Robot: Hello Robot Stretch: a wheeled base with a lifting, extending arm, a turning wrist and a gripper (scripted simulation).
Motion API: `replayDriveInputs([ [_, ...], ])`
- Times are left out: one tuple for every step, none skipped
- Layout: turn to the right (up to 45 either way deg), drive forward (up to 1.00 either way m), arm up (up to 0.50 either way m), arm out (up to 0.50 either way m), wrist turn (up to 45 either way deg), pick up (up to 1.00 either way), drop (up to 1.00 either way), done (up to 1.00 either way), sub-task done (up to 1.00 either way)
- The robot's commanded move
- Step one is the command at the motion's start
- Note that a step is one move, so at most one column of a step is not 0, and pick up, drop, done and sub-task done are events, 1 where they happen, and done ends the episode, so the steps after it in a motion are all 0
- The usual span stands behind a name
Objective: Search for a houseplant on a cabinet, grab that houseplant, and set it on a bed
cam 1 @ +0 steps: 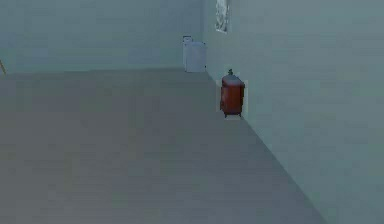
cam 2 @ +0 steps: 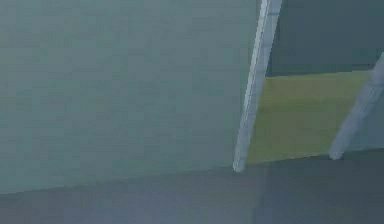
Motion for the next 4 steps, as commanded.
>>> replayDriveInputs([
  [0.0,0.75,0.0,0.0,0.0,0.0,0.0,0.0,0.0],
  [-45.0,0.0,0.0,0.0,0.0,0.0,0.0,0.0,0.0],
  [-15.0,0.0,0.0,0.0,0.0,0.0,0.0,0.0,0.0],
  [0.0,0.5,0.0,0.0,0.0,0.0,0.0,0.0,0.0],
])
